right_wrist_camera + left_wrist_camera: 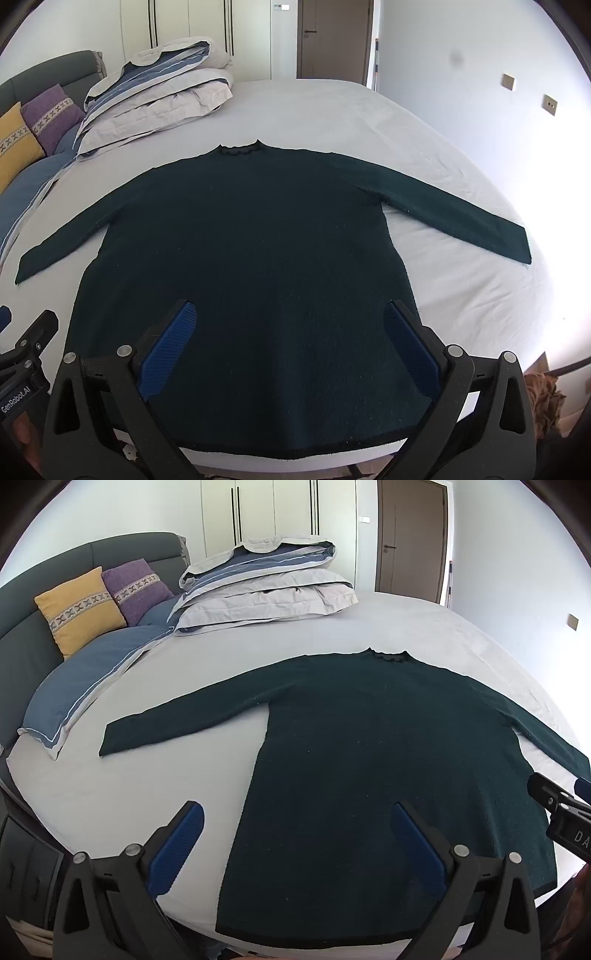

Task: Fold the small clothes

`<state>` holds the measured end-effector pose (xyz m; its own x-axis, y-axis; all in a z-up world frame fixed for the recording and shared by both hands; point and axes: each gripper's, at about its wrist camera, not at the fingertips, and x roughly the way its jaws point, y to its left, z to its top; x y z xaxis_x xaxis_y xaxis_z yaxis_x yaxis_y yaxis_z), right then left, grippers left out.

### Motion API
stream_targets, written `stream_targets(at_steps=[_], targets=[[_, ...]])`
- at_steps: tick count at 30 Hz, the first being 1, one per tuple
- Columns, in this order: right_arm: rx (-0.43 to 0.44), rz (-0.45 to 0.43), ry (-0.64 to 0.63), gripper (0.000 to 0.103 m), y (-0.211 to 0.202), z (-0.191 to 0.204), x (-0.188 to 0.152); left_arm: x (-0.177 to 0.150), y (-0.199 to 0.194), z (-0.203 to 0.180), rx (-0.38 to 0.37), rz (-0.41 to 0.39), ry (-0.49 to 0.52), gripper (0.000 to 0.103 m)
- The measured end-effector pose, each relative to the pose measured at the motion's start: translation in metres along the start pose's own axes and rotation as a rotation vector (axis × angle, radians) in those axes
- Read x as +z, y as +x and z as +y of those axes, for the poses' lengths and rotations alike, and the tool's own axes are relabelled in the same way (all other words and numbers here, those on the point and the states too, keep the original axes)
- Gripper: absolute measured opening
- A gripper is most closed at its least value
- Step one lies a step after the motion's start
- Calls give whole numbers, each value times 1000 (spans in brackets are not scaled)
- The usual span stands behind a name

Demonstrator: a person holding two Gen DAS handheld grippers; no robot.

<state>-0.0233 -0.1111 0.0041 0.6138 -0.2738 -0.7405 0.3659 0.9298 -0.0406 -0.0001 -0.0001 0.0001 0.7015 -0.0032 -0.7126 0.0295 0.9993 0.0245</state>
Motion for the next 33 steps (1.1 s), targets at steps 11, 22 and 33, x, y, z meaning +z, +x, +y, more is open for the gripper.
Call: stream_targets(at_steps=[11,22,33], targets=[[8,2,4,103,0,-4,-5,0,4,3,5,7,-3,103],[-4,5,-20,103,-2,4,-4,-1,2,4,3,3,-3,103],[-1,11,-27,103,1,5,-4,-6,1,12,1,2,-12,103]])
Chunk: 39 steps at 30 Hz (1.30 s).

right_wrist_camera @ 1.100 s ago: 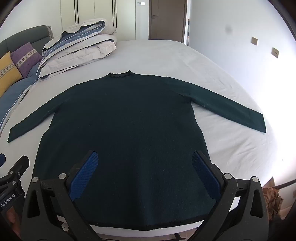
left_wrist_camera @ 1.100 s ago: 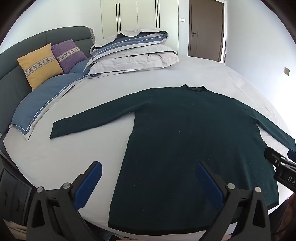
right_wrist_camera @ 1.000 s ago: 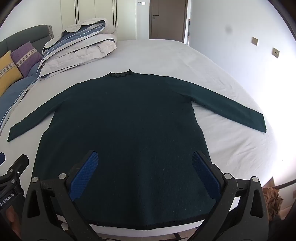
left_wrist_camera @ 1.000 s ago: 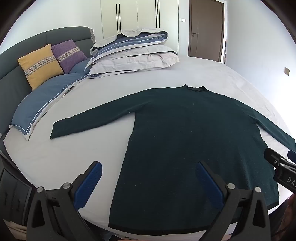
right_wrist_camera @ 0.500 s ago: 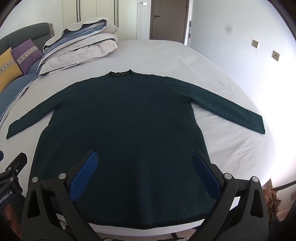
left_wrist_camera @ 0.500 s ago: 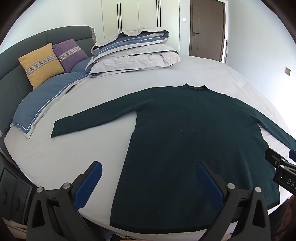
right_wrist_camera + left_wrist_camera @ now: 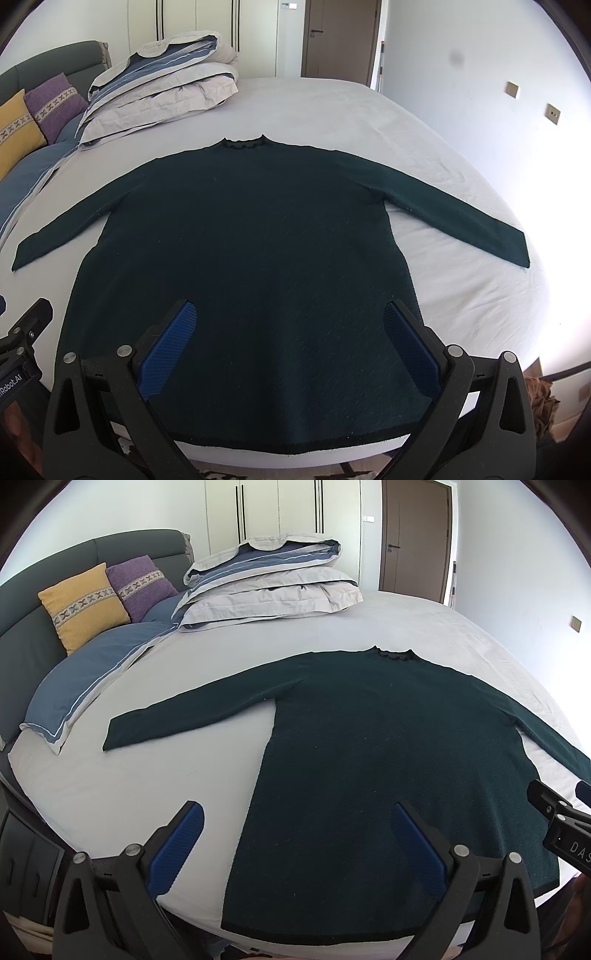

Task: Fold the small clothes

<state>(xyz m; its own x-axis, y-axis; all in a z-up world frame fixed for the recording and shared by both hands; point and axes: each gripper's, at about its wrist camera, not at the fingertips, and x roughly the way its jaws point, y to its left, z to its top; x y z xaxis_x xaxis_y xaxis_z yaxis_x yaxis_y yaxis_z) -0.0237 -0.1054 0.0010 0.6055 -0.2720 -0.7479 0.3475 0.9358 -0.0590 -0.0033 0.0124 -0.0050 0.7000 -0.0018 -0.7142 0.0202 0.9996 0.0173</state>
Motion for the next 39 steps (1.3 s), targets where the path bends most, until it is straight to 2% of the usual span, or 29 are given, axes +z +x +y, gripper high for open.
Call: stream_targets(at_steps=[39], targets=[[-1,7,-2,103,4,4,-4,-11,4,8,2,8,2,103]])
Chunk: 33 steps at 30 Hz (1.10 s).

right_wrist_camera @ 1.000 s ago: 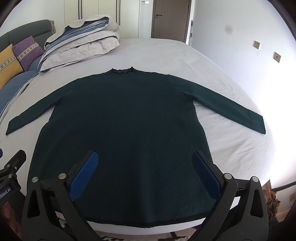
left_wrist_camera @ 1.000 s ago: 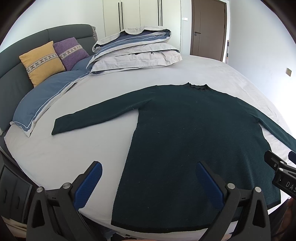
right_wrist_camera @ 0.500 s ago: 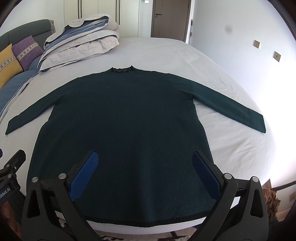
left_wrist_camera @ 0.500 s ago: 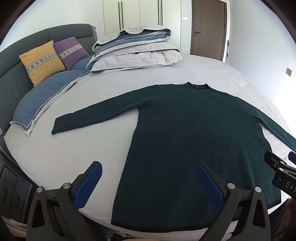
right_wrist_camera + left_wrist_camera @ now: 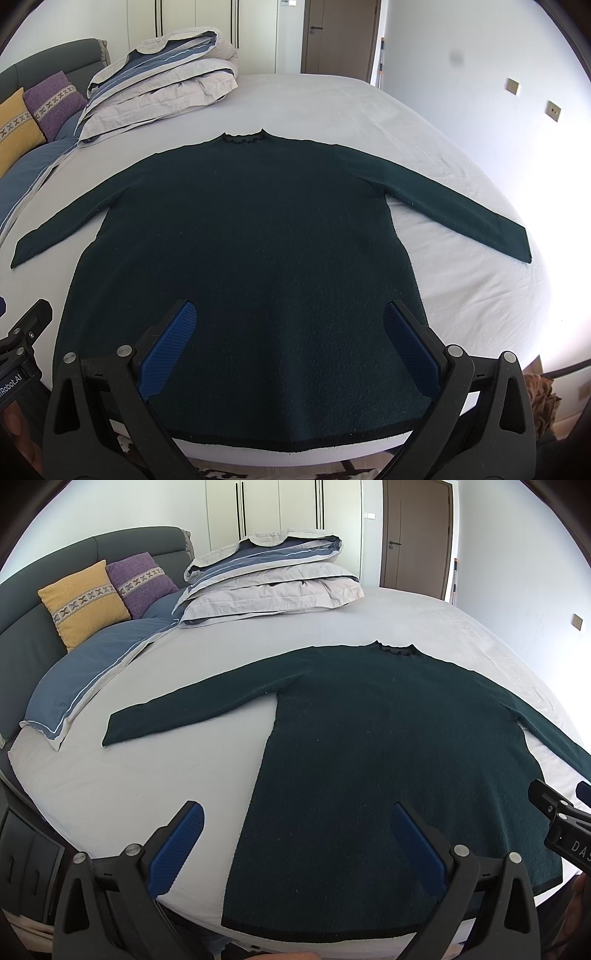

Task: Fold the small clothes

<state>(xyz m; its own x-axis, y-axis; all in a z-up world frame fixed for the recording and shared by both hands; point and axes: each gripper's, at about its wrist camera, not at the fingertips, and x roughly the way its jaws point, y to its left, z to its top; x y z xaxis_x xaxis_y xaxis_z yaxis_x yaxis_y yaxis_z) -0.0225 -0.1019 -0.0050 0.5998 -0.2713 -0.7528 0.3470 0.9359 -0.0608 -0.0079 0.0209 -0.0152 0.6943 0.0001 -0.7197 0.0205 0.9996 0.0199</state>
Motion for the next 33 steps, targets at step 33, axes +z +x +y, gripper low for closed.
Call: stream_targets(at_steps=[33], targets=[[1,9,3,103,5,0,-6,-6,2,-4,2,14,8,103]])
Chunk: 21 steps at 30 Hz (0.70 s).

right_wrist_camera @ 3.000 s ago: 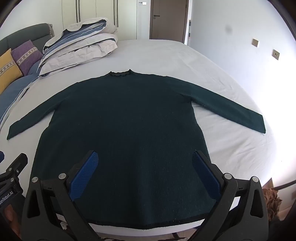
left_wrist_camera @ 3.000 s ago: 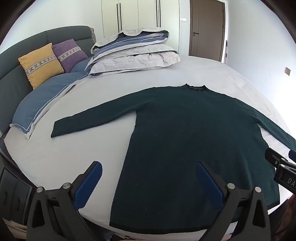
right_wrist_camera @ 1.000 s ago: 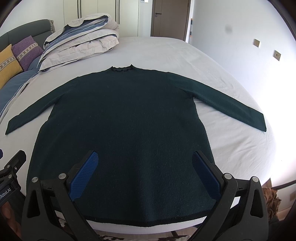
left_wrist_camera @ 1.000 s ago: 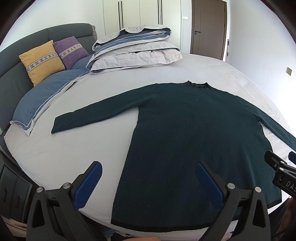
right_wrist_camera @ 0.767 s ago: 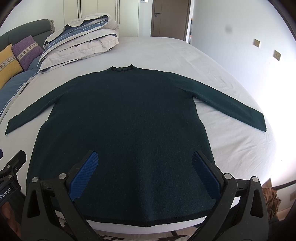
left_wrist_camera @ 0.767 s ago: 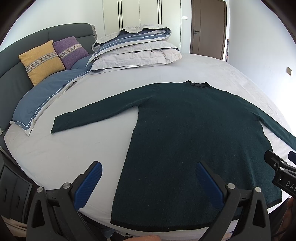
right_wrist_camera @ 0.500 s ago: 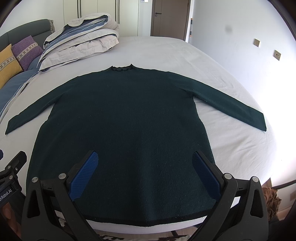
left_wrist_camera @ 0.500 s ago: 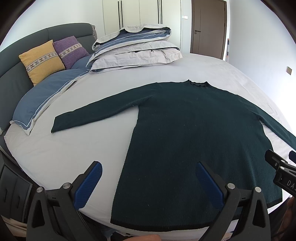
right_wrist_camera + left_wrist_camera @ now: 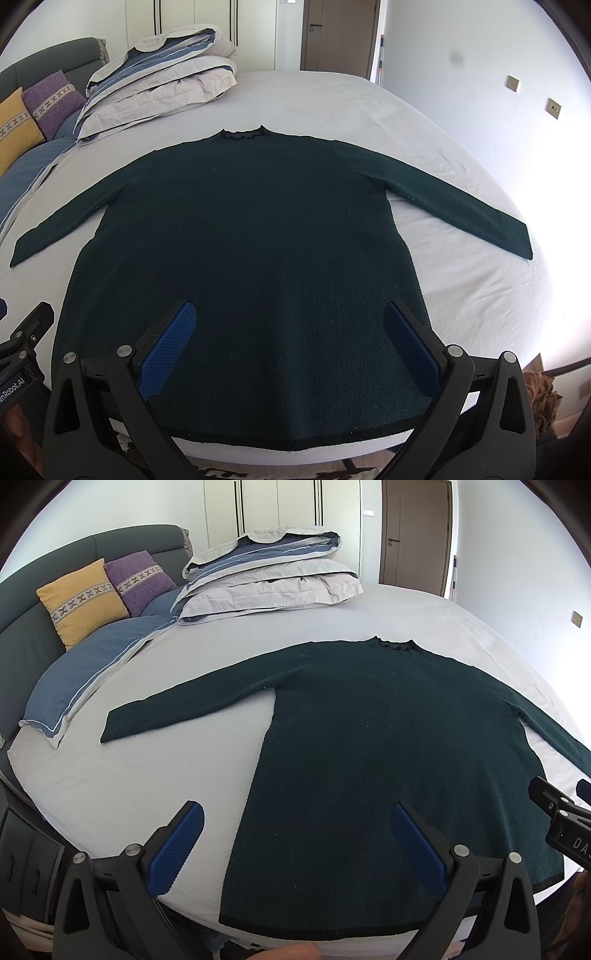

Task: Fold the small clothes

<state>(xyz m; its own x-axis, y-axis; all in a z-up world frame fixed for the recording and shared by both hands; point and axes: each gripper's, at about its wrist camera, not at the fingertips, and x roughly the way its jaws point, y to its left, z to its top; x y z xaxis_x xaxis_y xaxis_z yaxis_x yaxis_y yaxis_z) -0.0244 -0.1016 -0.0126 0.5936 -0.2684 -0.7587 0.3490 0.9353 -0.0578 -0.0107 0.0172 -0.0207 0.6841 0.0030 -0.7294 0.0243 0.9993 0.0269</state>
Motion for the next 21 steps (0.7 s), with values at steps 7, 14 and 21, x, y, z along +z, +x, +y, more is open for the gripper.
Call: stream_targets(at_steps=[7,14,21], targets=[[-2,4,3,103,1,-1,-1,-1,0,-1,1,1,0,103],[-3,10,7,103,5,-3,-1,-1,2,-4,-4,14,0,103],[8,15,33,103,14,-21,6,4,18,-7,-73,81,-41,103]])
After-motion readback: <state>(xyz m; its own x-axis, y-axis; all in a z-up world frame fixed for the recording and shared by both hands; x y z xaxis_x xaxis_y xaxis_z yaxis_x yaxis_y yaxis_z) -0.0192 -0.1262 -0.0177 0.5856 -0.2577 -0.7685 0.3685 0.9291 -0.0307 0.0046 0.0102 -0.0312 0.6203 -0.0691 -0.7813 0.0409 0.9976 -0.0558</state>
